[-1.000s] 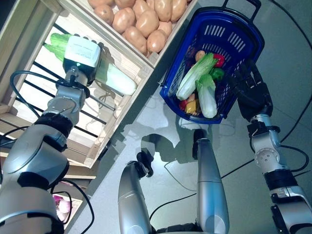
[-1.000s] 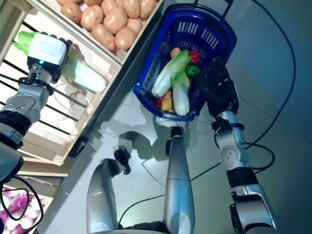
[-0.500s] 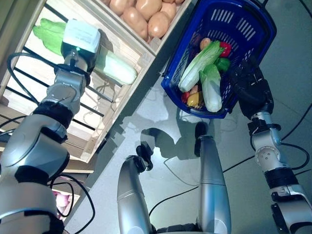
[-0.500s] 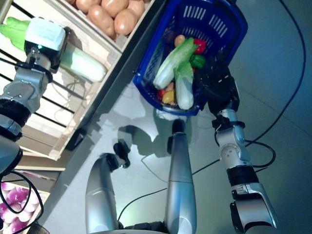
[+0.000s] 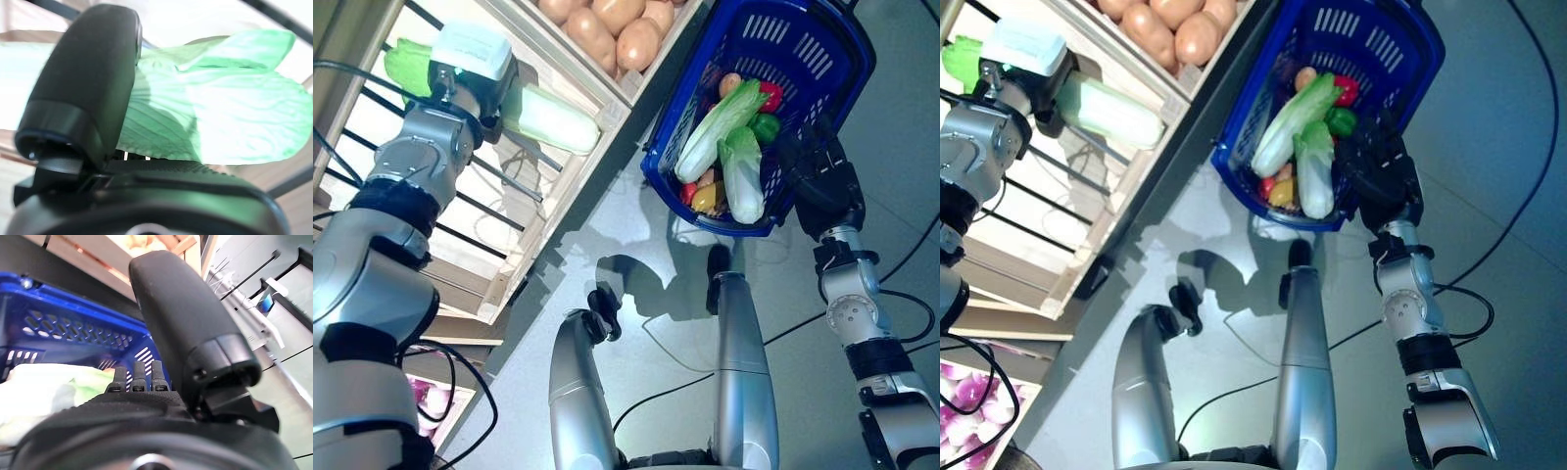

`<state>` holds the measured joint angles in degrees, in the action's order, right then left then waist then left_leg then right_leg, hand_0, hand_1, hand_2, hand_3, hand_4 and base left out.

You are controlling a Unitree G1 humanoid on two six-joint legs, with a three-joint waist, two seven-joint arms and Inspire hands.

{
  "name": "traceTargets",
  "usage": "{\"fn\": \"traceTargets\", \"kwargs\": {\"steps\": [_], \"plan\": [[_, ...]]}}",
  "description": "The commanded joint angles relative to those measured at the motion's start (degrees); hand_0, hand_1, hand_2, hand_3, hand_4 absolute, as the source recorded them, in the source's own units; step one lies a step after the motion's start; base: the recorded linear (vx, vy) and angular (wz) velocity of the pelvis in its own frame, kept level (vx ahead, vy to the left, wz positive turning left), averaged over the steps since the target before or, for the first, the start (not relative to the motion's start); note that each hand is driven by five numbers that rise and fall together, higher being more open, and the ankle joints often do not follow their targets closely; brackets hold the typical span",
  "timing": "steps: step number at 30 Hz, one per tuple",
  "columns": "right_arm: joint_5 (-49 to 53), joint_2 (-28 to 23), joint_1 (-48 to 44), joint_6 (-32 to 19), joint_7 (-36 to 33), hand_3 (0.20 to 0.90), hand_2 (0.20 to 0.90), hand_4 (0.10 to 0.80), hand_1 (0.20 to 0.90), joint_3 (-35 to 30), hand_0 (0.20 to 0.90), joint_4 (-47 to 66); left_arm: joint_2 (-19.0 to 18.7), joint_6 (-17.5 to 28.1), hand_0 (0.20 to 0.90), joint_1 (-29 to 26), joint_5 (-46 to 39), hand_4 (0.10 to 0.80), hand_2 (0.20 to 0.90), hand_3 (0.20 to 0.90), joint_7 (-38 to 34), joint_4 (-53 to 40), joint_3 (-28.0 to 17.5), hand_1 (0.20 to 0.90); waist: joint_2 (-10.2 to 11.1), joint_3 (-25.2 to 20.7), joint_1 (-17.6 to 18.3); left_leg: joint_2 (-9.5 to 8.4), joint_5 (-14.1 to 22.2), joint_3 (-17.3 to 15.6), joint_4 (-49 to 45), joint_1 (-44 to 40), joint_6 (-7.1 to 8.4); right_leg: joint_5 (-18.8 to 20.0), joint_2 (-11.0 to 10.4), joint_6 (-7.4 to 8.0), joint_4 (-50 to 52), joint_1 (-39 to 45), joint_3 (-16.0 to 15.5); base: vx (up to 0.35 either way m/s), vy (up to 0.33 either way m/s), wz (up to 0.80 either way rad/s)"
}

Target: Put vegetables into the basket

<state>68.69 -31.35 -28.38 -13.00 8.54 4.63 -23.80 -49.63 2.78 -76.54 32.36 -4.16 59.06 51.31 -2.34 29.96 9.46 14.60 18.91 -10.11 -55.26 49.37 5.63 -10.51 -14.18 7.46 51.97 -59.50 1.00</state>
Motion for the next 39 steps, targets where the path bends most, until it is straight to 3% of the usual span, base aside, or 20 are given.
{"fn": "traceTargets", "kwargs": {"steps": [1,5,6,10,11,16,23,26,28,30,35,39], "plan": [[3.2,-1.7,-1.7,-5.3,5.2,0.9,0.9,0.8,0.9,-4.7,0.9,6.4,-2.0,3.8,0.3,1.8,-2.6,0.4,0.3,0.3,0.2,-0.8,-1.5,0.3,0.8,-0.2,2.1,3.34,-2.3,4.6,6.6,-3.2,4.61,1.4,-4.0,3.68,-5.5,9.3,2.2,0.009,0.005,0.03],[3.5,-1.2,-1.2,-4.9,6.0,0.9,0.9,0.8,0.9,-5.1,0.9,6.5,-3.9,6.2,0.3,3.2,-4.7,0.4,0.3,0.3,-0.4,-0.9,-2.2,0.3,1.3,-0.2,1.9,3.63,-2.5,4.1,8.4,-9.4,4.68,1.2,-4.1,3.41,-7.5,15.7,1.1,0.012,0.0,-0.02],[3.3,-0.7,-0.9,-4.7,6.3,0.9,0.9,0.8,0.9,-5.4,0.9,6.6,-4.8,7.8,0.3,4.2,-7.1,0.4,0.3,0.3,-0.7,-1.4,-3.1,0.3,1.6,-0.2,1.9,3.51,-4.5,3.7,10.3,-12.3,4.2,2.8,-4.1,2.74,-9.5,18.7,0.4,0.0,0.0,0.0],[2.2,1.4,0.9,-4.3,6.7,0.9,0.9,0.8,0.9,-5.5,0.9,7.6,-5.3,9.3,0.3,8.2,-12.6,0.4,0.3,0.3,-1.5,-3.4,-6.3,0.3,1.8,-2.3,1.5,3.02,-5.3,3.4,13.4,-17.2,4.02,3.0,-4.4,2.41,-12.2,23.3,-0.4,0.058,-0.011,-0.01],[1.1,3.2,1.9,-4.4,6.3,0.9,0.9,0.8,0.9,-5.2,0.9,8.2,-4.7,11.2,0.3,11.6,-15.2,0.4,0.3,0.3,-1.9,-4.3,-9.2,0.3,2.1,-4.6,1.0,2.69,-6.2,3.2,16.0,-20.5,3.8,3.2,-4.7,2.14,-14.4,26.7,-1.3,0.127,-0.039,0.02],[-0.5,5.8,4.7,-4.8,6.4,0.9,0.9,0.8,0.9,-4.6,0.9,9.4,-3.9,14.7,0.3,19.5,-17.2,0.4,0.3,0.3,-2.6,-9.2,-14.6,0.3,2.6,-8.7,-0.3,1.61,-8.5,2.9,22.5,-27.8,3.21,4.1,-5.4,2.25,-19.9,34.1,-3.4,0.145,-0.048,0.05],[-4.6,9.6,11.6,-5.1,7.4,0.9,0.9,0.8,0.9,-3.3,0.9,12.4,-0.9,18.1,0.3,35.5,-20.8,0.4,0.3,0.3,-3.4,-19.2,-25.6,0.3,2.0,-15.8,-2.1,0.2,-12.8,0.6,34.8,-39.2,2.05,6.4,-3.5,2.81,-31.8,46.3,-6.8,0.2,-0.045,0.02],[-5.8,12.5,15.9,-3.6,8.0,0.9,0.9,0.8,0.9,-3.4,0.9,14.5,2.3,18.3,0.3,43.9,-22.7,0.4,0.3,0.3,-3.9,-23.8,-30.6,0.3,1.7,-19.7,-2.6,-0.89,-15.4,-0.9,42.3,-45.0,1.54,8.1,-2.1,3.21,-39.1,52.5,-8.0,0.319,-0.035,-0.06],[-6.6,14.8,18.9,-3.8,8.3,0.9,0.9,0.8,0.9,-2.7,0.9,16.6,5.3,18.4,0.3,49.5,-28.5,0.4,0.3,0.3,-4.9,-27.5,-34.5,0.3,1.6,-21.6,-3.1,-1.84,-17.3,-1.2,47.6,-48.6,1.32,9.7,-1.4,3.51,-43.9,56.3,-8.7,0.208,-0.044,-0.01],[-6.2,16.6,21.0,-4.4,8.6,0.9,0.9,0.8,0.9,-1.7,0.9,17.8,9.2,19.6,0.3,53.8,-29.2,0.4,0.3,0.3,-5.9,-29.8,-37.1,0.3,1.5,-22.7,-3.7,-2.18,-18.7,-0.9,51.3,-50.7,1.22,11.0,-0.9,3.7,-47.2,58.5,-8.9,0.115,-0.047,-0.03],[-7.6,18.6,22.2,-6.9,6.5,0.9,0.9,0.8,0.9,2.1,0.9,20.4,15.3,18.8,0.3,57.0,-27.5,0.4,0.3,0.3,-7.6,-35.0,-34.8,0.3,1.5,-24.7,-4.7,-2.48,-21.7,-0.5,58.8,-54.3,1.57,13.7,-0.1,3.91,-53.4,62.4,-9.6,0.076,-0.044,-0.01],[-10.1,19.1,21.7,-9.0,4.9,0.9,0.9,0.8,0.9,4.0,0.9,21.3,18.7,18.6,0.3,57.5,-29.6,0.4,0.3,0.3,-7.0,-38.0,-34.1,0.3,1.6,-25.4,-5.5,-2.63,-21.7,0.5,60.3,-55.0,1.68,14.5,0.4,3.89,-55.9,64.2,-10.6,0.049,-0.042,0.07]]}}
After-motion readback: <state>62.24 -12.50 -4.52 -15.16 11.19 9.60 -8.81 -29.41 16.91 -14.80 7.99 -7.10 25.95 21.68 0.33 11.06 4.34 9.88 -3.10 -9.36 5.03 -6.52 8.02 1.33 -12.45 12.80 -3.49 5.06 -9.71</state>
